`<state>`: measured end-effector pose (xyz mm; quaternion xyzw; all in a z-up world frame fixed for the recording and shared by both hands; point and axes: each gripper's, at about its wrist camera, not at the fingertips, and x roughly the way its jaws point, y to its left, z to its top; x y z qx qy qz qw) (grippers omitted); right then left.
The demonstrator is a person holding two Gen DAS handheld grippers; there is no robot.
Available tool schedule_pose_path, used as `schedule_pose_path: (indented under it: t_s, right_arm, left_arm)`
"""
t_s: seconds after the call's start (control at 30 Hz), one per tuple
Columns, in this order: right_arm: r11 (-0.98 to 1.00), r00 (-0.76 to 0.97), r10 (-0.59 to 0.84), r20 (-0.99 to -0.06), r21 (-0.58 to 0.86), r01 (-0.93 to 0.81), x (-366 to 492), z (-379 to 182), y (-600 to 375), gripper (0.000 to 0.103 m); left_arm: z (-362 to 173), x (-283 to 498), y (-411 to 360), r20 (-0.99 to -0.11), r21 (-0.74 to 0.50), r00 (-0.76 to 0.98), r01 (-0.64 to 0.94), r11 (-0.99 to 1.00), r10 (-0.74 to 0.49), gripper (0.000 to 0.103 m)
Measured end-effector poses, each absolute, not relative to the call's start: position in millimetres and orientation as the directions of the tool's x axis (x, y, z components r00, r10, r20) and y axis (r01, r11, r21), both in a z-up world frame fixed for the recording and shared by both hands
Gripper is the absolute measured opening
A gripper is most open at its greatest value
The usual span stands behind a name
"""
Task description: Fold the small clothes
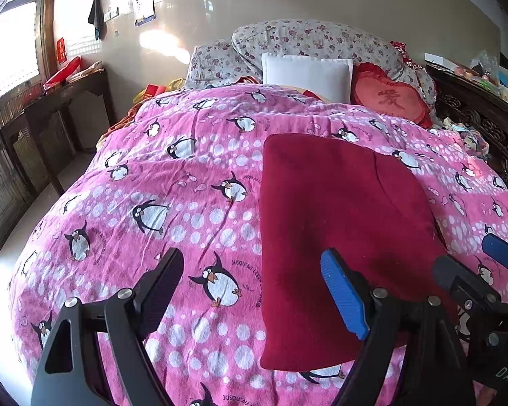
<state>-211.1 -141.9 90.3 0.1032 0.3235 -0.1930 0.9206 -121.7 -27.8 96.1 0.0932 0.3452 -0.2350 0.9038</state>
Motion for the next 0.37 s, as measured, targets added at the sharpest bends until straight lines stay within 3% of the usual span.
schedule_pose_path:
  t_s: [0.37]
  right_arm:
    - [0.904,0.714,-0.278,-0.642,0.077,0.422,-210.8,88.2,-148.1,0.097]
  left_arm:
    - [97.0,-112.2,-19.9,-0.682,-0.006,0.626,0.511,0.859,-0.377,0.084]
